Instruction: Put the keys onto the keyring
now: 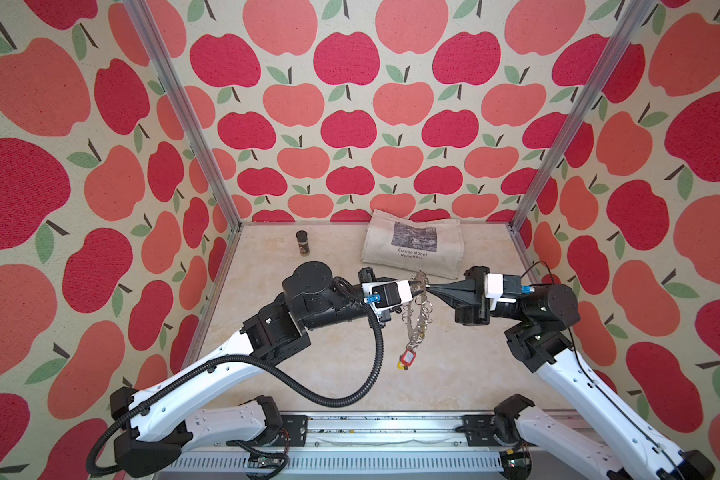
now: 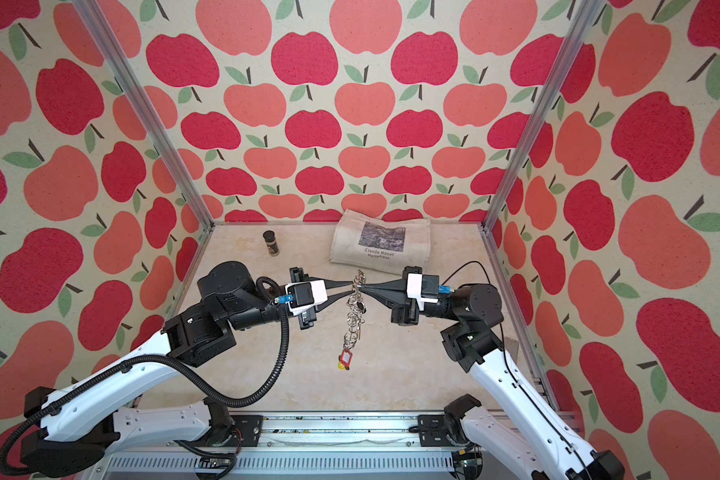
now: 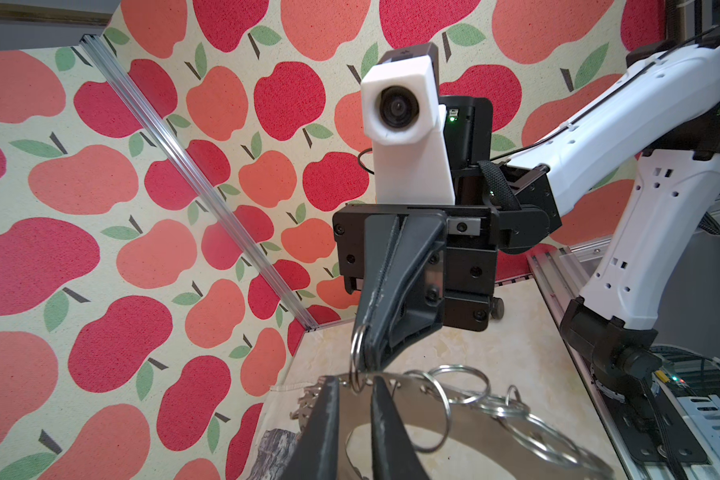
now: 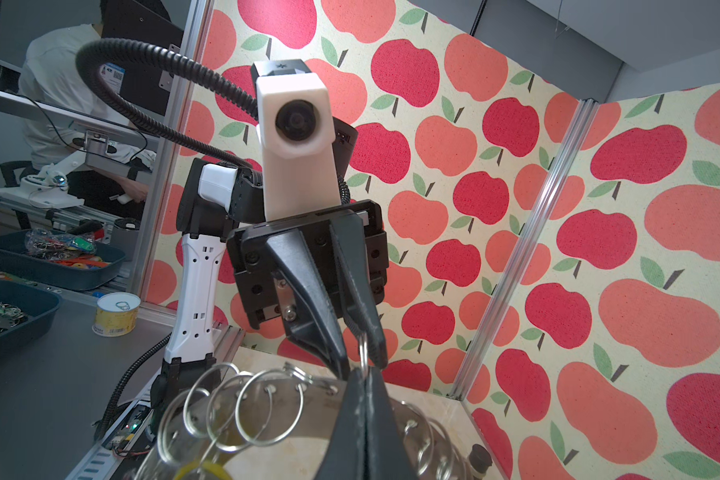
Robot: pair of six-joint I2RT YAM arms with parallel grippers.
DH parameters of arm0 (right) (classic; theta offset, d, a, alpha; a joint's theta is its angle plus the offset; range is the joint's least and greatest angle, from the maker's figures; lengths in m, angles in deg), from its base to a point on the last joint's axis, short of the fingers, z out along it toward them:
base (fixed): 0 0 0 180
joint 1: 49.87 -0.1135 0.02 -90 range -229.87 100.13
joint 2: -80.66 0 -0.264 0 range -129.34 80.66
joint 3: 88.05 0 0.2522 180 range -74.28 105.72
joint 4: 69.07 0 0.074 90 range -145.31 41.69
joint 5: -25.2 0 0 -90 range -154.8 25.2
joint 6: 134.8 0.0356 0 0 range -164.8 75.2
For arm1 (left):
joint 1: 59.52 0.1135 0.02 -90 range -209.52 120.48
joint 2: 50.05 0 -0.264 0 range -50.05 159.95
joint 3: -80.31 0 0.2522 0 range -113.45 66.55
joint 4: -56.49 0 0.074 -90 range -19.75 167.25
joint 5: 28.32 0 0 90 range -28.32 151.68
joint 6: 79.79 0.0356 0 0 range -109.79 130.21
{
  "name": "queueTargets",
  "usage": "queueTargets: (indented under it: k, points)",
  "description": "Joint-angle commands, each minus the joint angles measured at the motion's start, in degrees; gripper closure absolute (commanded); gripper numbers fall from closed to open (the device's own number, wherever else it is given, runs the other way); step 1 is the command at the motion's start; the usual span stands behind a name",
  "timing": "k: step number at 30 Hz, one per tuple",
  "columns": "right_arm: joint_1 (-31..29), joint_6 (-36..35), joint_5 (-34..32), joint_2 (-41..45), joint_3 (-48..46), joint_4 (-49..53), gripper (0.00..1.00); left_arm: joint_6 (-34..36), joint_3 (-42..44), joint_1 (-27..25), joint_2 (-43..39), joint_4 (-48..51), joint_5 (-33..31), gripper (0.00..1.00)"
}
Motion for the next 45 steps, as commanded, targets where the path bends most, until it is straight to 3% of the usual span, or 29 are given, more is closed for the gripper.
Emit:
queueTargets:
  k: [1,7,12,16,17,19,20,23,25,28,32,45]
  points:
    - [0.4,1.6,0.5,0.0,0.7,-2.5,1.0,-0.8,-1.2,-0.1,1.6,-1.9,1.8,0.85]
    - [0.4,1.8,0.5,0.1,0.8,-2.2,1.0,-0.8,-1.7,-0.1,2.2,-1.8,2.5,0.86]
    - [0.3,0.8,0.6,0.4,1.1,0.1,1.0,-0.7,-2.0,-0.1,2.2,-1.5,2.0,0.99]
    - [0.3,-0.1,-0.1,0.6,1.8,5.0,1.0,0.4,-2.7,-0.1,2.2,0.0,1.3,1.0]
    - [0.3,-1.8,-0.7,1.1,2.3,9.3,0.95,1.2,-3.3,-0.1,2.3,1.5,0.9,1.0]
    - [0.3,-10.3,-4.1,3.7,4.3,23.1,0.68,3.5,-5.3,-0.1,2.7,7.0,-0.4,1.0]
    - [0.3,-15.7,-7.0,5.4,5.5,30.8,0.61,5.0,-7.5,-0.1,3.3,11.7,-1.5,1.0]
    - [0.3,-27.0,-14.3,8.9,8.5,46.6,0.52,9.0,-14.4,-0.7,6.2,27.0,-5.8,1.0]
    - [0.3,-31.4,-15.6,9.4,10.7,53.1,0.5,11.0,-18.0,-2.1,7.8,34.1,-9.9,1.0]
    - [0.4,-33.6,-14.9,9.3,12.5,56.3,0.5,12.8,-21.7,-4.3,9.6,40.5,-14.8,1.0]
    - [0.2,-33.4,-12.8,8.7,11.4,53.5,0.57,14.0,-25.1,-5.8,11.7,44.3,-17.9,1.0]
    - [-1.2,-31.2,-6.6,4.4,11.9,52.1,0.67,16.0,-25.8,-6.0,11.9,41.5,-17.5,1.0]
